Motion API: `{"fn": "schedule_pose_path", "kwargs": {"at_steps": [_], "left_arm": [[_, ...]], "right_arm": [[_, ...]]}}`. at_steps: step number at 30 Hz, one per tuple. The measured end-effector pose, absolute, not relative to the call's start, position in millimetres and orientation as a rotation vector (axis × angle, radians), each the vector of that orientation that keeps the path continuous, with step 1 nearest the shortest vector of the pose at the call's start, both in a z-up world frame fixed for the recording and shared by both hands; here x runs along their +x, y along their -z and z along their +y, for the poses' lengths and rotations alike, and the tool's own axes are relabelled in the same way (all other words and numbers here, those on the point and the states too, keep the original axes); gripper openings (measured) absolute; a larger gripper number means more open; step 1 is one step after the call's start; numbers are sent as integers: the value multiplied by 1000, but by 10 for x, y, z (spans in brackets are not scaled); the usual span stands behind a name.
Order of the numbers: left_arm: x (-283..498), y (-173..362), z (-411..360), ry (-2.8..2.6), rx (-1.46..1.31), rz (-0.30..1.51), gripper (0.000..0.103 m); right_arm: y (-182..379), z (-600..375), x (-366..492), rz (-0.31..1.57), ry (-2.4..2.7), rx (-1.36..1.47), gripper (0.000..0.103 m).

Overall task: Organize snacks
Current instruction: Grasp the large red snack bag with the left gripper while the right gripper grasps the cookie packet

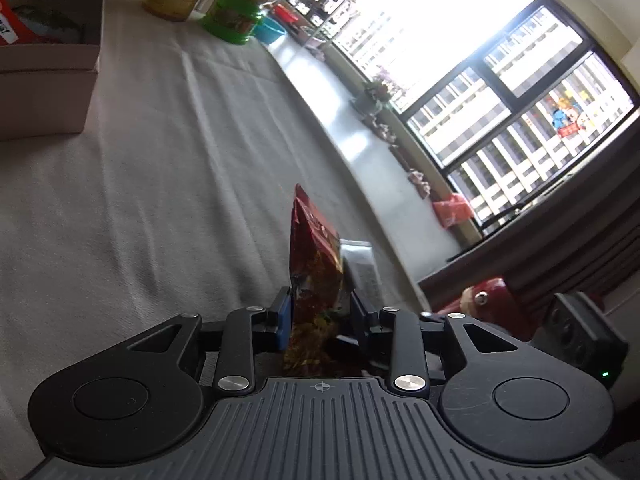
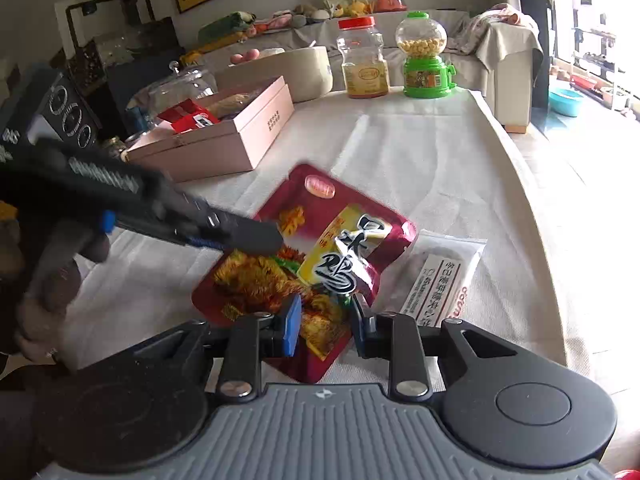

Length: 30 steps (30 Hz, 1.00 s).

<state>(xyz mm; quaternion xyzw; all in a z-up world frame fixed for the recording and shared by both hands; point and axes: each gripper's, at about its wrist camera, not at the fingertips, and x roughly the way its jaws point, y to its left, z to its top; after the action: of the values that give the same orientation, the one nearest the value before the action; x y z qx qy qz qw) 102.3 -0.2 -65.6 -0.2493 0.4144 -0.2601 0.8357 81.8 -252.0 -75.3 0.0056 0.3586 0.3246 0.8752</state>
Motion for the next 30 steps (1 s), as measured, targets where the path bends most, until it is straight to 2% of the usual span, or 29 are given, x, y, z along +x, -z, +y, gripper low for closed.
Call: {"fn": "schedule_pose_path", "kwargs": {"at_steps": [4, 8, 14, 17, 19, 21, 23, 26, 30], "left_arm": [[905, 436, -216, 581, -433, 855, 34], [945, 445, -450, 528, -300, 836, 36], [1195, 755, -534, 542, -335, 919, 35], [1245, 823, -455, 544, -393, 906, 31], [1239, 817, -391, 541, -442, 909, 28], [1206, 807, -346, 536, -484, 921, 24], [1129, 774, -311, 519, -486, 911, 23], [958, 712, -241, 476, -472, 895, 23], [721, 641, -51, 436, -497, 869, 23]], "right_arm": [[770, -2618, 827, 762, -711, 64, 27], [773, -2691, 806, 749, -705, 77, 27], [802, -2719, 798, 744, -714, 88, 28], [797, -2719, 776, 738, -711, 83, 29], [757, -2724, 744, 723, -691, 66, 37], [700, -2744, 691, 682, -644, 42, 67], [660, -2750, 647, 629, -551, 9, 77], [666, -2737, 653, 596, -428, -40, 78], [762, -2758, 792, 661, -402, -23, 79]]}}
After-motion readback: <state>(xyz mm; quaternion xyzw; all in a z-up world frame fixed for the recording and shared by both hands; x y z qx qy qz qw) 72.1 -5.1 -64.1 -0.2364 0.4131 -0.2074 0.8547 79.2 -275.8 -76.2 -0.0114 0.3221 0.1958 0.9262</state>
